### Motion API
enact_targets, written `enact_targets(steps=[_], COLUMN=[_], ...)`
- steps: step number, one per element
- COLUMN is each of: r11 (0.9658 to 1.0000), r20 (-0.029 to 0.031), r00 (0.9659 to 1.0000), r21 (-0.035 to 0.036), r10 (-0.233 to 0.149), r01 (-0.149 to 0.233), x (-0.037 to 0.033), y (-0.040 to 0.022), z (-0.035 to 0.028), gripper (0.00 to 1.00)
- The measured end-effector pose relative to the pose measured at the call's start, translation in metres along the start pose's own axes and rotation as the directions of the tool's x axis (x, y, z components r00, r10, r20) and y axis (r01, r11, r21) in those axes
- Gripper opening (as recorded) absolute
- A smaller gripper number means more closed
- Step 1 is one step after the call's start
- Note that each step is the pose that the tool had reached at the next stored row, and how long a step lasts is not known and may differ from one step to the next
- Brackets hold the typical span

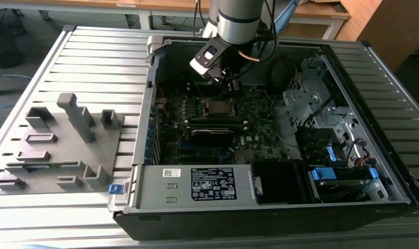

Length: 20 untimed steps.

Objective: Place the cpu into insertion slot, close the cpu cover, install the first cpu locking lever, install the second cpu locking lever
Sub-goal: 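Close the cpu cover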

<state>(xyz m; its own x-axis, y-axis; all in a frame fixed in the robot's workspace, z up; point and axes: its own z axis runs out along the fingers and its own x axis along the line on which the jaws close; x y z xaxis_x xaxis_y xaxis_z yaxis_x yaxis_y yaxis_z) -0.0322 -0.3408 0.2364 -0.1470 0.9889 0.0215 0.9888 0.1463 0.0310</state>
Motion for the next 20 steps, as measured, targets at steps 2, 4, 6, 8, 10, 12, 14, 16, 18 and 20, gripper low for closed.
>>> enact_targets(steps=[2,4,6,8,10,12,14,16,18,20], r11=[1.0000,0.9998,0.9988,0.9973,0.9965,0.9965,0.9965,0.9964,0.9961,0.9943], r20=[-0.0002,-0.0007,-0.0015,-0.0023,-0.0027,-0.0027,-0.0027,-0.0027,-0.0028,-0.0035], r00=[1.0000,0.9998,0.9988,0.9973,0.9965,0.9965,0.9965,0.9964,0.9961,0.9943], r21=[0.0002,0.0005,0.0010,0.0015,0.0017,0.0017,0.0017,0.0017,0.0018,0.0022], r10=[-0.007,-0.022,-0.048,-0.073,-0.084,-0.084,-0.084,-0.084,-0.089,-0.107], r01=[0.007,0.022,0.048,0.073,0.084,0.084,0.084,0.084,0.089,0.107], x=[0.0000,0.0000,0.0000,0.0000,0.0000,0.0000,0.0000,0.0000,0.0000,0.0000], y=[0.0000,0.0000,0.0000,0.0000,0.0000,0.0000,0.0000,0.0000,0.0000,0.0000], z=[0.0000,0.0000,0.0000,0.0000,0.0000,0.0000,0.0000,0.0000,0.0001,0.0001], gripper=[0.11,0.11,0.11,0.11,0.11,0.11,0.11,0.11,0.11,0.11])
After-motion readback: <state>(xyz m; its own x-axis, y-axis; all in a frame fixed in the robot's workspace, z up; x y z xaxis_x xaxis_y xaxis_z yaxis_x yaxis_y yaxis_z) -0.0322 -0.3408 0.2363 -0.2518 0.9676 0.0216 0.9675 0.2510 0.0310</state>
